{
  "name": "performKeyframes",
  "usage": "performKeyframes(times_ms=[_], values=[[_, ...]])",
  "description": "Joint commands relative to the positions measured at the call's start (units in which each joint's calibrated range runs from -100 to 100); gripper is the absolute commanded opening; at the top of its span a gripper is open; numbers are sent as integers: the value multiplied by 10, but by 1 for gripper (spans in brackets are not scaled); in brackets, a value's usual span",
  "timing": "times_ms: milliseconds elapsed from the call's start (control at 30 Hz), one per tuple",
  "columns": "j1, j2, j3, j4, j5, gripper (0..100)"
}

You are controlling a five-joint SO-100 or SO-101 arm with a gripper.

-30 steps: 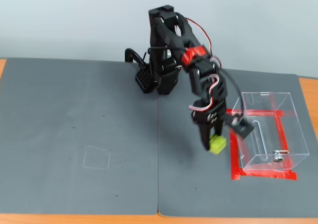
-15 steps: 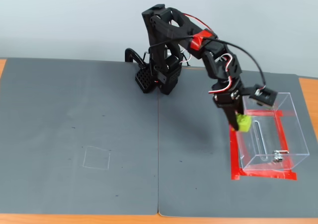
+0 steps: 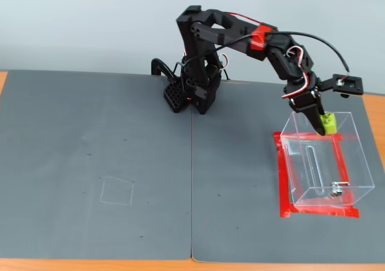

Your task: Pick the green lego block and place it into the transparent box

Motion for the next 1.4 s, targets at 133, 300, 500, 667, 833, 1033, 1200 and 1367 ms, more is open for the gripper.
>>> performKeyframes(times_ms=[133, 300, 500, 667, 833, 1033, 1200, 1367], values=[[-6, 62, -85, -3, 0, 4], [-7, 95, -117, -3, 0, 5], [-6, 104, -120, -3, 0, 5], [-4, 104, -120, -3, 0, 5], [0, 104, -120, -3, 1, 5], [0, 104, -120, -3, 1, 14], [0, 104, -120, -3, 1, 23], [-1, 103, -120, -3, 1, 24]])
